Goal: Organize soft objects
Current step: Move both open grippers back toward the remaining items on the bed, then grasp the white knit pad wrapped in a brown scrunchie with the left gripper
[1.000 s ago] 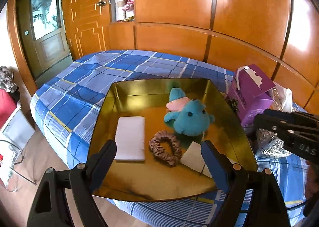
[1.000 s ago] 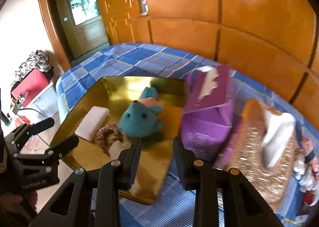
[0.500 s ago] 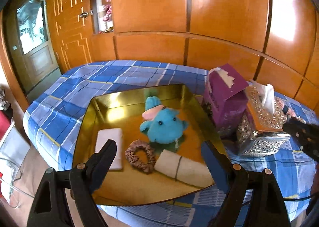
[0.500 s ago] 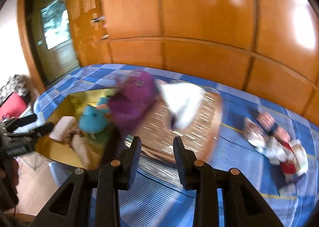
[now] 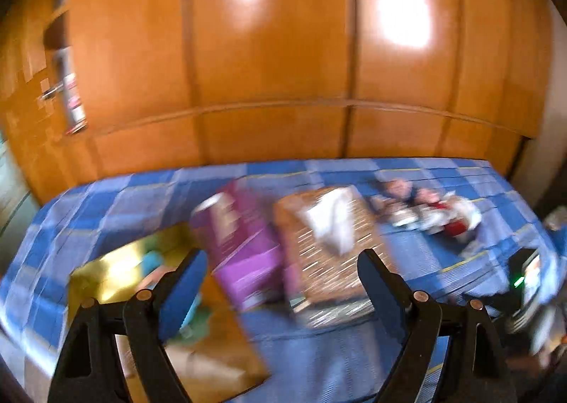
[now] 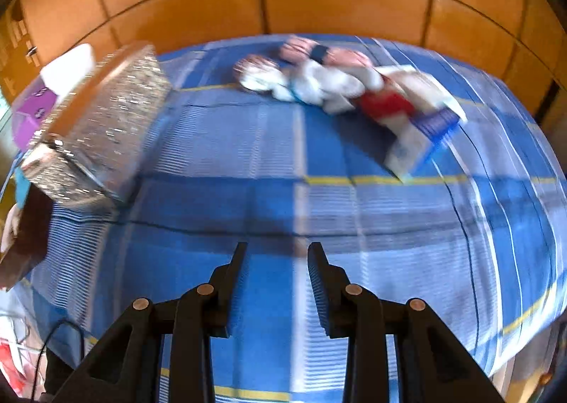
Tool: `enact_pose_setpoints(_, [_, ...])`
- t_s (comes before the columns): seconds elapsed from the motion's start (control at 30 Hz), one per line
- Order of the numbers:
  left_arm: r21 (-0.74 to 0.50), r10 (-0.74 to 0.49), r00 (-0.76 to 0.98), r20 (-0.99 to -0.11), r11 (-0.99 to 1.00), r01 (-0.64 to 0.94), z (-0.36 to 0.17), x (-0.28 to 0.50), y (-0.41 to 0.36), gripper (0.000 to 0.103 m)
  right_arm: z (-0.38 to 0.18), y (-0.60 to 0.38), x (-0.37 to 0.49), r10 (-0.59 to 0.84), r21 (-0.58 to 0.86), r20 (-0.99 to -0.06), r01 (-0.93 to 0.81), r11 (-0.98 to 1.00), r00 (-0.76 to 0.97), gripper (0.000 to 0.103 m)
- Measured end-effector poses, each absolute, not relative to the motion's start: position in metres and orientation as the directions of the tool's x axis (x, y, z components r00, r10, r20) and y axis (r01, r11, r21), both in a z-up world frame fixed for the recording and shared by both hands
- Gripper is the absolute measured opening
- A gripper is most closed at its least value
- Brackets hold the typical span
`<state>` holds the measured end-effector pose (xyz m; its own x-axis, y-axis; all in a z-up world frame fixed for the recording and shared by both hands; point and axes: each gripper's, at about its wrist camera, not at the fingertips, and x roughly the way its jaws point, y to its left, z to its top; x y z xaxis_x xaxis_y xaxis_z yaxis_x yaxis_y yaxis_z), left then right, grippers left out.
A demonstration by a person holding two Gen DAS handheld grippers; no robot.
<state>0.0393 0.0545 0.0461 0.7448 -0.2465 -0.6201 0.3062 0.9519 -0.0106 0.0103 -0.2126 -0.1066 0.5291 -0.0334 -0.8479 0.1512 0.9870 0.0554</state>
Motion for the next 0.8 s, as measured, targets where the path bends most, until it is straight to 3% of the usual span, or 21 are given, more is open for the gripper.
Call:
enact_pose_setpoints(0.17, [-0.057,-0.381,0.683,-0.624,0.893,0.446,0.071,0.073,-0.018,0.082,-0.113,-0.224,0.005,-0.035,0.068,-0.844,0.171,0.983,0.535,0.033])
enact_pose_setpoints(0.37, [-0.187,-0.453,0.511,-0.730,0.853,0.488,0.047,0.134,-0.104,0.062,-0.115,-0.216,0.003,-0.041,0.037,-0.832,0.128,0.991,0.554,0.041])
enact_pose_setpoints(0.6, [-0.188,-0.355,0.388,-0.850,0.894,0.407,-0.020,0.204,-0.171,0.053,-0.117,-0.221,0.003,-0.006,0.078,-0.819,0.123,0.989,0.573,0.044])
enact_pose_setpoints(0.8, [-0.189,-0.278,0.296,-0.914,0.937,0.294,-0.070,0.246,-0.184,0.053,-0.118,-0.225,0.004,0.023,0.110,-0.805,0.111,0.988,0.592,0.046])
